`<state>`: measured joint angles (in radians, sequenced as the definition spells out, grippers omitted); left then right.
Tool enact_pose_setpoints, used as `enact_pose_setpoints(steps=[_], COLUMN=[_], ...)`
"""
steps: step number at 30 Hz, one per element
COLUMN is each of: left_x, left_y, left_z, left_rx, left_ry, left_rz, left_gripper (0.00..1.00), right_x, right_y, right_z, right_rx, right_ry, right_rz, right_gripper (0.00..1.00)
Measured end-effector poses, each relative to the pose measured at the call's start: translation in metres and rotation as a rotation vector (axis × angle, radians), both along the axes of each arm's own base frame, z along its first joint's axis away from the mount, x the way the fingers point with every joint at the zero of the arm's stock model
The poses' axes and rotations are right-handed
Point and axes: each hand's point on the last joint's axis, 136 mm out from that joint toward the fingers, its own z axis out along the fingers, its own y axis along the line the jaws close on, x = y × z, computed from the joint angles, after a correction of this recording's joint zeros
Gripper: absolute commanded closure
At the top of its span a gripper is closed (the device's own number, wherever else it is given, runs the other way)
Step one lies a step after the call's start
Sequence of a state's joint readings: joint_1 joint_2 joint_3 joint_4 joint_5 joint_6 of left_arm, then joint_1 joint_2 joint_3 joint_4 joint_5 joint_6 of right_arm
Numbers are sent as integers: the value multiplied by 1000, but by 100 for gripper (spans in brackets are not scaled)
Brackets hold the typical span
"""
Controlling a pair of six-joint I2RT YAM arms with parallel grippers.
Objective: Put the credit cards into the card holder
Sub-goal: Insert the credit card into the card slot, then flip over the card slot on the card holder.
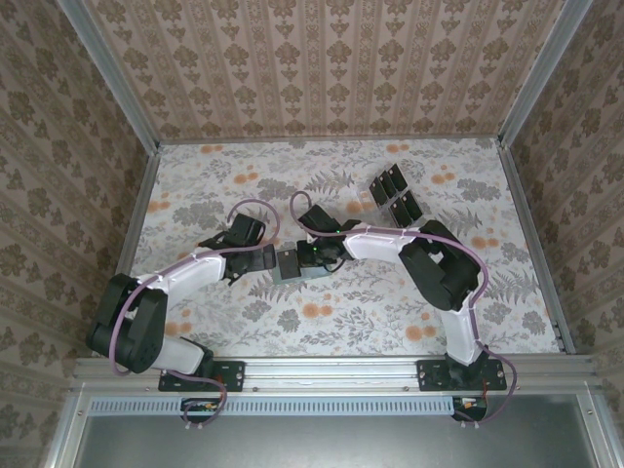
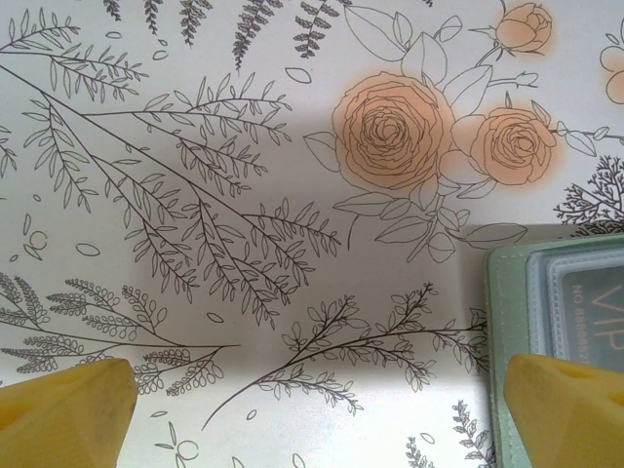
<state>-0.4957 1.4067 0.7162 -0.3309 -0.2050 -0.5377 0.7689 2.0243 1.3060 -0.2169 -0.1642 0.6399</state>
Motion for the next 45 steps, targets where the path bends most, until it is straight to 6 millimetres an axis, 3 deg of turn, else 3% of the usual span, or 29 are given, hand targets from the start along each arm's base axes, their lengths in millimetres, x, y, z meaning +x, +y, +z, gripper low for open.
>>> enact_pose_setpoints(steps=[9, 12, 16, 19, 22, 35, 40, 45], left_x=[0, 0, -1, -2, -3, -9, -9, -8], left_y=[0, 0, -3, -5, -7, -8, -9, -11], left_z=[0, 0, 0, 2, 2, 0, 0, 0], left_rx=[2, 4, -7, -20, -31, -37, -37, -42], left_ry=[0, 1, 6, 5, 5, 14, 14, 8], left_rz=[-4, -11, -24, -31, -36, -47, -49, -56], left_gripper=[0, 0, 0, 0, 0, 0, 0, 0], right_x=[-1, -1, 0, 3, 5, 10, 15, 14], right_y=[8, 8, 5, 2, 0, -20, -26, -28], right_z=[1, 2, 20, 41, 48, 21, 14, 5], right_rx=[14, 16, 26, 44, 48, -90, -126, -136], right_ry=[6, 6, -25, -61, -81, -64, -72, -58], right_rz=[0, -2, 0, 3, 12, 53, 54, 51], right_gripper=[88, 73, 61, 57, 56, 55, 47, 46])
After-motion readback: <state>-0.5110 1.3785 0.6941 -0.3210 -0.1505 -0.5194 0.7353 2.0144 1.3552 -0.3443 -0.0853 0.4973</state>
